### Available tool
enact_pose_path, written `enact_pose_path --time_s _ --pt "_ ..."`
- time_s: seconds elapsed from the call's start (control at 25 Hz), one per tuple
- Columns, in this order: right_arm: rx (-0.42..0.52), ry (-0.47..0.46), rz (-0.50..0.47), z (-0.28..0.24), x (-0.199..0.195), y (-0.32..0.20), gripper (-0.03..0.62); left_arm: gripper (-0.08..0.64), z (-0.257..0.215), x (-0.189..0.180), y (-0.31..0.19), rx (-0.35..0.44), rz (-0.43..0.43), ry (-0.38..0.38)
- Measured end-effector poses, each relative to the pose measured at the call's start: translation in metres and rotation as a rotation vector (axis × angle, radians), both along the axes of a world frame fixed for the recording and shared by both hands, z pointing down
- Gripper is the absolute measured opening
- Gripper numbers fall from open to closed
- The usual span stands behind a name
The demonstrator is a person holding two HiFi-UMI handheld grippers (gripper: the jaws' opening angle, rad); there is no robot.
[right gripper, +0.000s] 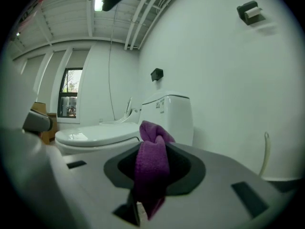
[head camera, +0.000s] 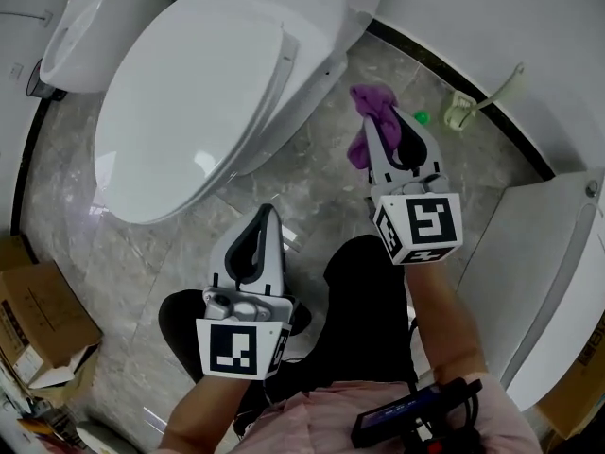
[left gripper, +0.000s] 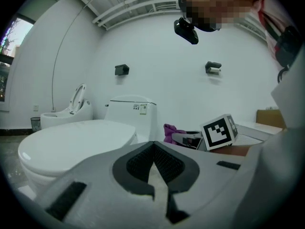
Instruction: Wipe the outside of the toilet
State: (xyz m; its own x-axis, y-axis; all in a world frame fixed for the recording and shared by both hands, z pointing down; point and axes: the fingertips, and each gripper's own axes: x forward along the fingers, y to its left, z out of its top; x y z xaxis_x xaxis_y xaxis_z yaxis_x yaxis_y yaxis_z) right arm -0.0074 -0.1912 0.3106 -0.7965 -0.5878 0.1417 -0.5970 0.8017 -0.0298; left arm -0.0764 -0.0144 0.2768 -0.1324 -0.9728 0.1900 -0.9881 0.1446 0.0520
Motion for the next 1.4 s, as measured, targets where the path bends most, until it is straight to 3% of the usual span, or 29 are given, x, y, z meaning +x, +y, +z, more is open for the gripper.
enact_pose_path --time_s 0.24,0.4,0.8,1.04,1.4 --pt "0.018 -0.039 -0.002 0.059 -0.011 -0.024 0.107 0.008 0.055 -0.007 0.008 0.008 -0.024 -0.024" --pt "-0.006 -0.038 -0.012 0.085 -0.015 -0.045 0.106 0.008 0.078 -0.009 0.013 -0.006 -0.069 0.019" --pt "-0.015 -0.094 -0.059 0.093 -0.052 -0.104 0.107 0.008 0.074 -0.016 0.022 -0.032 -0.123 -0.020" --pt "-0.001 -0.084 -0.099 0.100 -0.085 -0.108 0.107 0.008 0.072 -0.024 0.039 -0.046 -0.165 -0.036" --pt "-0.109 -0.108 -0.162 0.123 -0.103 -0.101 0.104 0.008 0.068 -0.025 0.042 -0.038 -0.161 -0.046"
